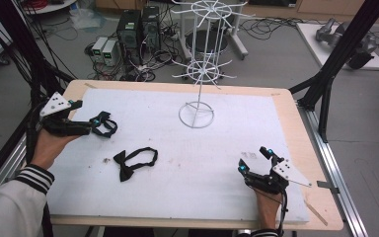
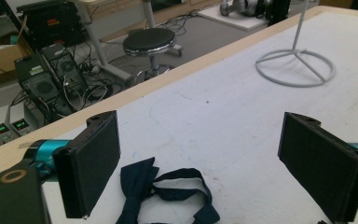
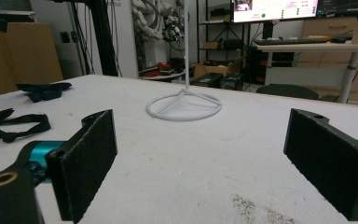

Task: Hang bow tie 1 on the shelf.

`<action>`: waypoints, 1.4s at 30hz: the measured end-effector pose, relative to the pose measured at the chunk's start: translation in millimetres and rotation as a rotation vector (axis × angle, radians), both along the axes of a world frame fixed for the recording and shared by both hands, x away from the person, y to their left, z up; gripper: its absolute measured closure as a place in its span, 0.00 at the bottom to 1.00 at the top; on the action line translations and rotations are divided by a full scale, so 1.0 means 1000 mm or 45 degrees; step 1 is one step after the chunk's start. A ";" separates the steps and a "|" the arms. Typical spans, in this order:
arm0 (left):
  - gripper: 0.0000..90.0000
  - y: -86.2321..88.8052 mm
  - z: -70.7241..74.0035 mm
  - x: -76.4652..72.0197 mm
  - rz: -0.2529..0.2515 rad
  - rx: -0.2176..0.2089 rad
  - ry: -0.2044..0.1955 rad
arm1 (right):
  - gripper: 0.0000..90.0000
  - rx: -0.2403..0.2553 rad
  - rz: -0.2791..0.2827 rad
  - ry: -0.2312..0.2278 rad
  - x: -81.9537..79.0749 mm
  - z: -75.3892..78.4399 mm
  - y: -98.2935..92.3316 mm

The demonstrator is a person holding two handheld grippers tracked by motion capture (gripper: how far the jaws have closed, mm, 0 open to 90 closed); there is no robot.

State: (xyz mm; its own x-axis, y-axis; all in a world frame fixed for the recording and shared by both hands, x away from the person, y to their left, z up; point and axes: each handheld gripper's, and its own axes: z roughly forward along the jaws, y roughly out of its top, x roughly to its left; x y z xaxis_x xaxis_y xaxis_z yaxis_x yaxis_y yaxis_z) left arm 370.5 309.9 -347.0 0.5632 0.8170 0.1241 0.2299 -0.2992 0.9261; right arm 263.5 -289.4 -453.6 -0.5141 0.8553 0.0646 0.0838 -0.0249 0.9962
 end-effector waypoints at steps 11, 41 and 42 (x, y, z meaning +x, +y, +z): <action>0.15 0.007 0.002 0.026 0.009 0.092 0.112 | 0.10 0.003 -0.001 0.002 0.000 0.000 0.000; 0.16 0.013 -0.005 0.080 -0.012 0.337 0.419 | 0.10 -0.010 -0.004 -0.004 0.001 0.000 0.000; 0.16 0.013 -0.005 0.080 -0.012 0.337 0.419 | 0.10 -0.011 -0.005 -0.003 0.000 0.000 0.001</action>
